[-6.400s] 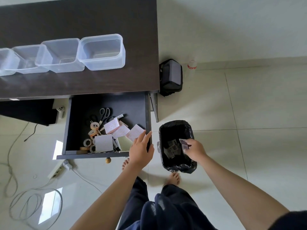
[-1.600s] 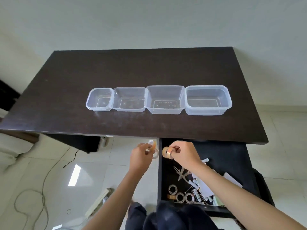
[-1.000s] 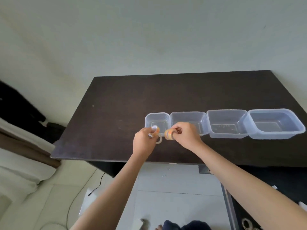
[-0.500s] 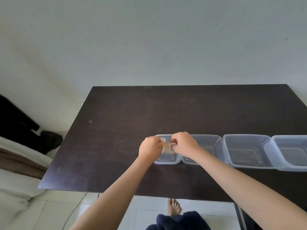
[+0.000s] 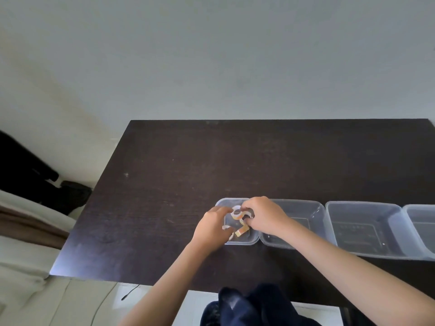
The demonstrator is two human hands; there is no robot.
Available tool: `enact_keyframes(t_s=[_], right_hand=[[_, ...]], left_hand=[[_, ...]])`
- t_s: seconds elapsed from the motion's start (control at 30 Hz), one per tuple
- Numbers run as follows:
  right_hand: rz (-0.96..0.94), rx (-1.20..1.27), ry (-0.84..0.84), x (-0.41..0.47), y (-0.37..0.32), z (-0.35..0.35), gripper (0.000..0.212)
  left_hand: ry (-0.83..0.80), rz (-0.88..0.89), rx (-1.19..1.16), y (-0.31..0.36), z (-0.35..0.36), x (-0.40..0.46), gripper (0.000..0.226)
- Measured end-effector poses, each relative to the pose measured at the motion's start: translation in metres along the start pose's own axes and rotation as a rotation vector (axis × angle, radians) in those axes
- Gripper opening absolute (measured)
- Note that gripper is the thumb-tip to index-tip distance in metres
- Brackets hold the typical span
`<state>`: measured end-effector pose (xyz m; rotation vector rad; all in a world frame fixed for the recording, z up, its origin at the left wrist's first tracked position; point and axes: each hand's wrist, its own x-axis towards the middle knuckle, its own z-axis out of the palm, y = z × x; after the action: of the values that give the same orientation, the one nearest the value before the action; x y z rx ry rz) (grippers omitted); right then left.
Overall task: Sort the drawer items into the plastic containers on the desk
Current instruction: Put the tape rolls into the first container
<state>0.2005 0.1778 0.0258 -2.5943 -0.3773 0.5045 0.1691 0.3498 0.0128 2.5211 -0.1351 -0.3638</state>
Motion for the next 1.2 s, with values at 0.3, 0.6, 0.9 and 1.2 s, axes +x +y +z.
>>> enact_keyframes(t_s=[0.3,0.6,0.9,1.2], right_hand=[[0.053,0.099,0.17,-0.066,-0.006,0.005,0.024],[0.186,0.209,0.208,-0.204,0.011,0.04,0.036],[0.459,0.356,0.222,-0.366,0.103,0.071,0.032],[0.646,0.372,0.111,-0.458,0.239,0.092,0.029]], left_hand=[[0.142,0.109,-0.094,0.017,0.008,-0.053,0.04],[0.039,0.175,-0.121,0.049,0.073,-0.15,0.049],[-0.245,0.304,-0.064,0.137,0.176,-0.209,0.045],[-0.413,0.281,-0.014,0.224,0.29,-0.224,0.043]])
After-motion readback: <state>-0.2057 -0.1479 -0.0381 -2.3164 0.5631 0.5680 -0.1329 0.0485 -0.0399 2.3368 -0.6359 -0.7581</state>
